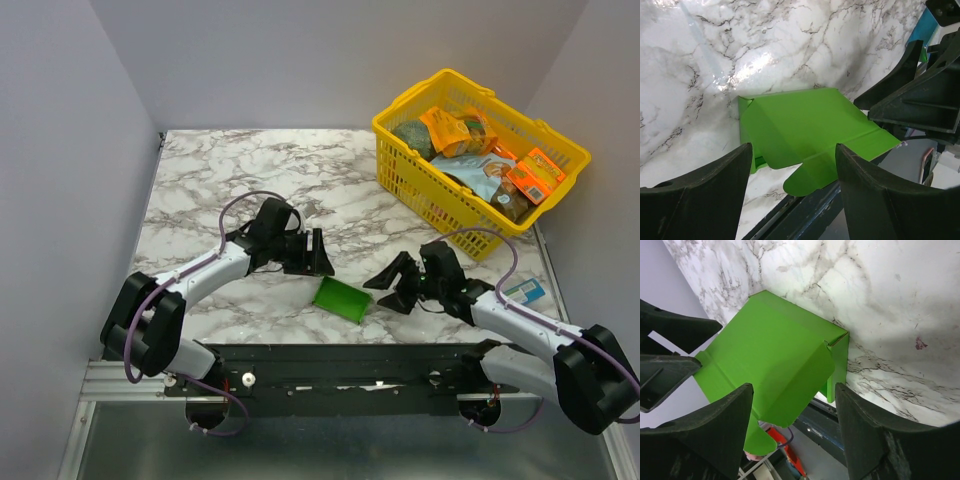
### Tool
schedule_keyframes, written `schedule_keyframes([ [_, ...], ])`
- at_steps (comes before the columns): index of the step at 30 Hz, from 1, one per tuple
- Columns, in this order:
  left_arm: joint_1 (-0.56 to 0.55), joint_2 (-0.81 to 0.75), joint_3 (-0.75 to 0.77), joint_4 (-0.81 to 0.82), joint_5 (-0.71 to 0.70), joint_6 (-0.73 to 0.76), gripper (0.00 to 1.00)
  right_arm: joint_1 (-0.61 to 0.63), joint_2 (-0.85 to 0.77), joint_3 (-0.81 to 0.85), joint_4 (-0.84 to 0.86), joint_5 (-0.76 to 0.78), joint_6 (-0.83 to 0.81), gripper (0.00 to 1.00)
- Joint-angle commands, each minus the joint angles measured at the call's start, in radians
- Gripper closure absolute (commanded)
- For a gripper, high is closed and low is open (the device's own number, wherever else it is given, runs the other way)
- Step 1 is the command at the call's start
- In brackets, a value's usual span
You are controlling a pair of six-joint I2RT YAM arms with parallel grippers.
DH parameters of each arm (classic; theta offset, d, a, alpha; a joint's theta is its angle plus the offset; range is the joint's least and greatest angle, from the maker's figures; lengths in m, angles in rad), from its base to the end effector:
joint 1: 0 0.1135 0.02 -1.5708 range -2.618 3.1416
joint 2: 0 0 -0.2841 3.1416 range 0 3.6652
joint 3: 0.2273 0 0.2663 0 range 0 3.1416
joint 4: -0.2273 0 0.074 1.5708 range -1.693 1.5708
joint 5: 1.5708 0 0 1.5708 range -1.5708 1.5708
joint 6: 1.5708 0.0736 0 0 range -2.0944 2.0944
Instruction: Fold the paper box
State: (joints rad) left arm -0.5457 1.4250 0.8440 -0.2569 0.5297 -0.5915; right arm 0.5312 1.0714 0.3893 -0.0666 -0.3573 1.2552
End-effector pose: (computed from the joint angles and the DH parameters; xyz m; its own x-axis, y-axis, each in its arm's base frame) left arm 0.2547 -0.1982 0.2001 -0.9382 0.0068 -0.3460 0.2574 0.6818 -0.6848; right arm 0.1835 0.1376 0.1486 -0.8433 0.5375 -0.0011 0.3420 0.5382 0.7703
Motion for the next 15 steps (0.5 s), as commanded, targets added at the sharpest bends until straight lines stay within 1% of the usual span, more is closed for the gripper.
schedule_keyframes([
  [1, -0.017, -0.034, -0.031, 0.033, 0.046, -0.034, 0.25, 0.012, 0.009, -0.013, 0.048, -0.012, 0.029, 0.27],
  [5, -0.023, -0.041, -0.048, 0.061, 0.050, -0.059, 0.26, 0.021, 0.025, -0.018, 0.057, -0.012, 0.044, 0.29],
  [6, -0.026, -0.041, -0.049, 0.064, 0.052, -0.059, 0.26, 0.024, 0.030, -0.018, 0.088, -0.012, 0.049, 0.30],
  [9, -0.030, -0.044, -0.057, 0.076, 0.049, -0.073, 0.27, 0.039, 0.050, -0.018, 0.108, -0.017, 0.059, 0.31],
  [15, -0.039, -0.055, -0.075, 0.111, 0.058, -0.105, 0.30, 0.061, 0.068, -0.021, 0.140, -0.014, 0.082, 0.35],
])
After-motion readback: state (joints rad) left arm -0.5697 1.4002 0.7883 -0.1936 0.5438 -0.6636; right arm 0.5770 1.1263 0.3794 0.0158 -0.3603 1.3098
